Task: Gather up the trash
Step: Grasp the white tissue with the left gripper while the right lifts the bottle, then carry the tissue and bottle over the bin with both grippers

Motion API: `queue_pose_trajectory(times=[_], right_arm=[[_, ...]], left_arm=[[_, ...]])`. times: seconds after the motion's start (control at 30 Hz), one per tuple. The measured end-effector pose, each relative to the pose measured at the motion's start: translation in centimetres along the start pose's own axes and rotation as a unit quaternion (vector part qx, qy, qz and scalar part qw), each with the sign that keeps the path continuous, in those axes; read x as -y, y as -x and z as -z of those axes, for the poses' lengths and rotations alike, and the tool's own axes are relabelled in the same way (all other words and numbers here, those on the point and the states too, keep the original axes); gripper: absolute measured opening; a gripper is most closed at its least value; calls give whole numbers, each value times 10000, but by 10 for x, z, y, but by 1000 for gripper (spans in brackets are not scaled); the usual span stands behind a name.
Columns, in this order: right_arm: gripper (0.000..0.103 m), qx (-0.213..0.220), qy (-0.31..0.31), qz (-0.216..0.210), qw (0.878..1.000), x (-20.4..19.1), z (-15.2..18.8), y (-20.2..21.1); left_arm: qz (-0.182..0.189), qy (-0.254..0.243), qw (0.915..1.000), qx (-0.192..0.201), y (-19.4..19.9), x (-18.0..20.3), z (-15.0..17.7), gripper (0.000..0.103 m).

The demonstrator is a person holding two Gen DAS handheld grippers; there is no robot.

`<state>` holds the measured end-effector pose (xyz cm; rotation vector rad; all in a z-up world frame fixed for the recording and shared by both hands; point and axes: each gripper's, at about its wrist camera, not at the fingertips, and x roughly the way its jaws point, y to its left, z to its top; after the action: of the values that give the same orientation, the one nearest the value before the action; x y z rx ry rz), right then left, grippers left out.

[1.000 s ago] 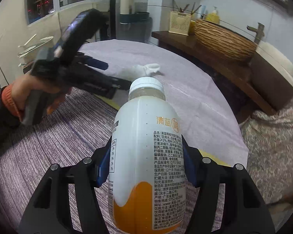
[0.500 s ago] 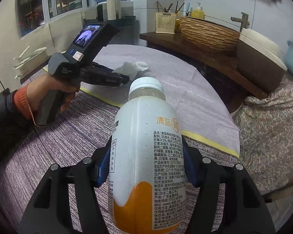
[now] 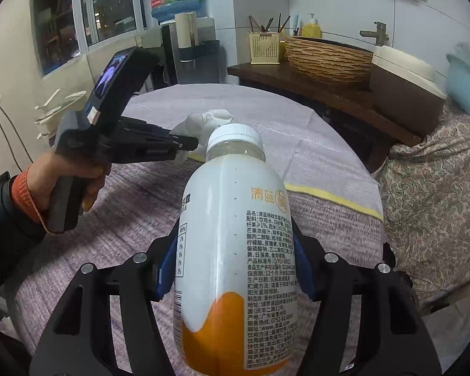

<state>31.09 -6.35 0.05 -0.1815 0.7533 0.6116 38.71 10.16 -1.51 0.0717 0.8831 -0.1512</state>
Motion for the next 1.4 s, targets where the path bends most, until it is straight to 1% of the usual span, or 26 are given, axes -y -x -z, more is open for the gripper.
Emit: queue_pose_trajectory(times=[0.07,0.27,0.43,0.6,0.73,0.83,0.9,1.1,1.27,1.4], right_arm=[[62,42,-20,-5,10000,-4,9,9],[62,115,-132,-58,9998,-12,34,28],[62,222,-254,-90,9994,-14,55,43],[62,274,-429,-90,9987,-9,77,57],[62,351,-556,-9,9978,2,93,70],[62,395,-766,112,9962,17,108,81],[62,427,-945,216,9944,31,118,88],[62,503,-1337,579,9880,69,149,111],[62,524,-1652,991,9799,103,174,127],[62,556,-1837,1279,9730,123,196,144]], left_arm=[[74,45,9999,104,17,6,10,19],[188,91,9995,216,51,21,41,19],[161,31,9994,312,77,37,68,19],[176,42,9984,528,104,60,92,19],[533,265,9964,599,120,83,108,19],[613,267,9956,656,124,102,116,19],[741,282,9947,652,125,115,118,19],[1077,174,9917,684,122,157,113,19],[1284,-104,9894,678,111,204,108,19],[1545,-392,9857,542,95,249,106,19]])
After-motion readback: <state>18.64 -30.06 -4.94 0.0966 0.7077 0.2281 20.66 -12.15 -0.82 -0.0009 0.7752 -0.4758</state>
